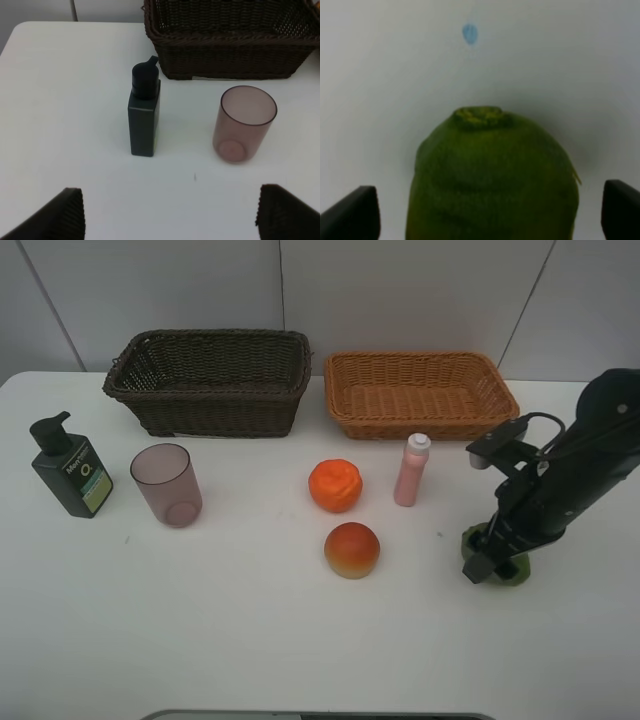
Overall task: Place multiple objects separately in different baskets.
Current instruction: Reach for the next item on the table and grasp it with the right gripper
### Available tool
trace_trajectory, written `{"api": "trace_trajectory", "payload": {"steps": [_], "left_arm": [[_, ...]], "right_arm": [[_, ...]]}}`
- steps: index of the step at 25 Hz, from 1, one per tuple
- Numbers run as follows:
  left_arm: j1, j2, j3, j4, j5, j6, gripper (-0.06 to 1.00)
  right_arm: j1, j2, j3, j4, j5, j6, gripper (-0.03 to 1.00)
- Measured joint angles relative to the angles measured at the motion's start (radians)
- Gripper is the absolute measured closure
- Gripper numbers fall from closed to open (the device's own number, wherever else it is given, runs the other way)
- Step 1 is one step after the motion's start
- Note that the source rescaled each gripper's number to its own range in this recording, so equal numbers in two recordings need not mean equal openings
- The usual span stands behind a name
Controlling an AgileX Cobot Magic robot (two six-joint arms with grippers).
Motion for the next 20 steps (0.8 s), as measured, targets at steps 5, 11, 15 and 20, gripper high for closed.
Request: {"api": "trace_trajectory", "payload": {"steps": [5, 11, 15, 20], "left_arm": [[0.000, 0.000, 0.000, 0.000, 0.000, 0.000, 0.06], [0.000, 0.000, 0.000, 0.000, 0.000, 0.000, 0.06], [0.000, 0.000, 0.000, 0.000, 0.000, 0.000, 0.06], [0.000, 0.000, 0.000, 0.000, 0.000, 0.000, 0.06]], "right_arm": [[0.000, 0.018, 0.043, 0.000, -0.094, 0.000, 0.09], [0.000, 0.022, 0.055, 0.000, -0.145, 0.000, 0.09], [0.000, 0.022, 0.055, 0.000, -0.158, 0.000, 0.09], [0.000, 0.022, 0.057, 0.000, -0.171, -0.001, 0.09]]}}
